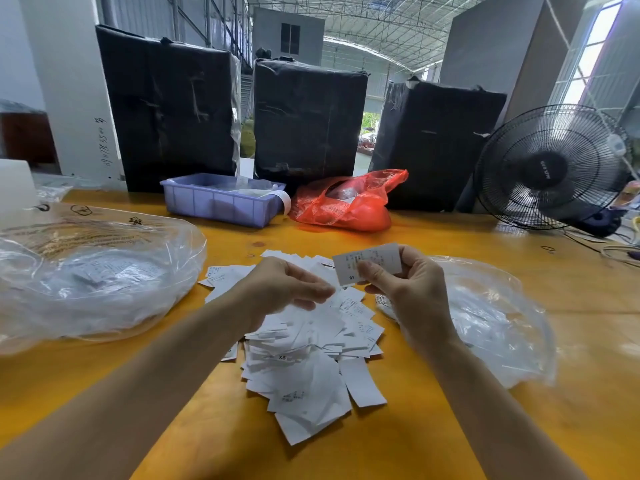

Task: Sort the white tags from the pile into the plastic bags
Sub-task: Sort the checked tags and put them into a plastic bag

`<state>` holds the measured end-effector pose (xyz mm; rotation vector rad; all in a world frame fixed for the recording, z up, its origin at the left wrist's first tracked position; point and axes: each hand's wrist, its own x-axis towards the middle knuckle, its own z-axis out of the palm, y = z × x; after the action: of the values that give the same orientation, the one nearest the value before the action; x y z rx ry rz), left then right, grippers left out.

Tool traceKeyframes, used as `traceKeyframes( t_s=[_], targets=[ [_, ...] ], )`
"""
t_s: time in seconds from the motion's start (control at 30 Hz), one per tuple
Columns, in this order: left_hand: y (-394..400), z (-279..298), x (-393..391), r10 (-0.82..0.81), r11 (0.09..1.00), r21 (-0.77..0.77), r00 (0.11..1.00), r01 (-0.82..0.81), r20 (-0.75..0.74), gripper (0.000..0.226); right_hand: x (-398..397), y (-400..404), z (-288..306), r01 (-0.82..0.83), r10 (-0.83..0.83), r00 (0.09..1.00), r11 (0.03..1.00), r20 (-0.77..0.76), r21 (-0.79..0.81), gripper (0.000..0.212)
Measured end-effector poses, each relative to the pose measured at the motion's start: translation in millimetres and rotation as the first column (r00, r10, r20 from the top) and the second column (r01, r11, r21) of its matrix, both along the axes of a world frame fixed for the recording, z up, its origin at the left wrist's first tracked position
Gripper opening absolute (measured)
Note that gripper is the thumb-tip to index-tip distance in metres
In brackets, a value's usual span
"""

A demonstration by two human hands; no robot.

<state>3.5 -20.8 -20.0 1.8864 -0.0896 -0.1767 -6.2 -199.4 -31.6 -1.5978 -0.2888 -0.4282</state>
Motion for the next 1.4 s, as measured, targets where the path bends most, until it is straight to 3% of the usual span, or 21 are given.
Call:
traceKeyframes(
  t_s=[0.27, 0.43, 0.63, 1.17, 1.4],
  targets=[
    [-3.6, 1.6, -4.0, -0.056, 0.998, 0.016, 0.998, 0.057, -0.029, 0.016, -2.1, 5.7, -1.4, -0.006, 0.007, 0.999, 1.000, 0.053, -0.025, 0.014],
    [-1.9, 4.2, -4.8, -0.046, 0.998, -0.041, 0.996, 0.043, -0.074, 0.036, -2.8, 4.6, -1.2, 0.012, -0.008, 0.997, 0.999, 0.080, -0.051, 0.015],
    [0.8, 2.7, -1.8, -0.035, 0.998, -0.060, 0.994, 0.029, -0.103, 0.010, -2.3, 4.2, -1.6, 0.032, -0.024, 0.995, 0.995, 0.096, -0.091, 0.016],
    [1.4, 0.7, -0.3, -0.036, 0.998, -0.063, 0.996, 0.031, -0.077, 0.013, 0.2, 4.1, -4.3, 0.056, -0.049, 0.997, 0.993, 0.063, -0.106, 0.016],
    [2.1, -0.4, 2.7, -0.014, 0.998, -0.064, 0.996, 0.009, -0.085, 0.009, -0.5, 4.6, -3.4, -0.032, 0.031, 0.999, 0.999, -0.025, -0.039, 0.014]
  ],
)
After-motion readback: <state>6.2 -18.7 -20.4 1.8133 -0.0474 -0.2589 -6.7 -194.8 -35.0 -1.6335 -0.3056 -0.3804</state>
